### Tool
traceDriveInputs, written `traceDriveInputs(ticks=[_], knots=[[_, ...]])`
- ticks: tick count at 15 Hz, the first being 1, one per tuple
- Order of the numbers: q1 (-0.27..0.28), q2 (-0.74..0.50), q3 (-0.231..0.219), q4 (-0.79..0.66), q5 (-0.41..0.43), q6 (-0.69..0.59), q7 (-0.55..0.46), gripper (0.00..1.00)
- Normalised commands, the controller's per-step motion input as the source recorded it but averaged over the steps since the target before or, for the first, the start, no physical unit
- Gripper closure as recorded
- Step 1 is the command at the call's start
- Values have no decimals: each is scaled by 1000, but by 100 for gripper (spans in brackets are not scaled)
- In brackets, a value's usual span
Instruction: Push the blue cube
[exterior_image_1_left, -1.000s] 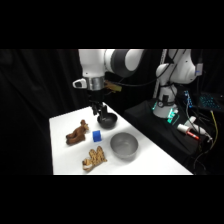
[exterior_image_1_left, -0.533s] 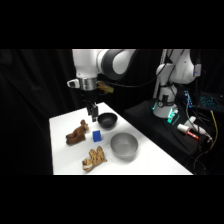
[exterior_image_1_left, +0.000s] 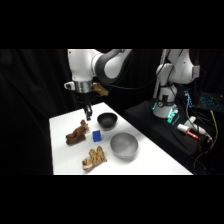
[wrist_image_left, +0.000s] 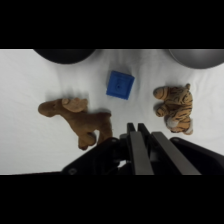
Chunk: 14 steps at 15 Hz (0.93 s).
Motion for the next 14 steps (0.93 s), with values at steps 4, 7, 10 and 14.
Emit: traceDriveInputs(ticks=[4,7,10,14], knots=[[-26,104,-7,104,-81,52,113,94],[-31,56,13,24,-43,104,69,95],[-29,39,19,-23,-32,161,62,95],[-51,46,28,-59,12,193,33,94]])
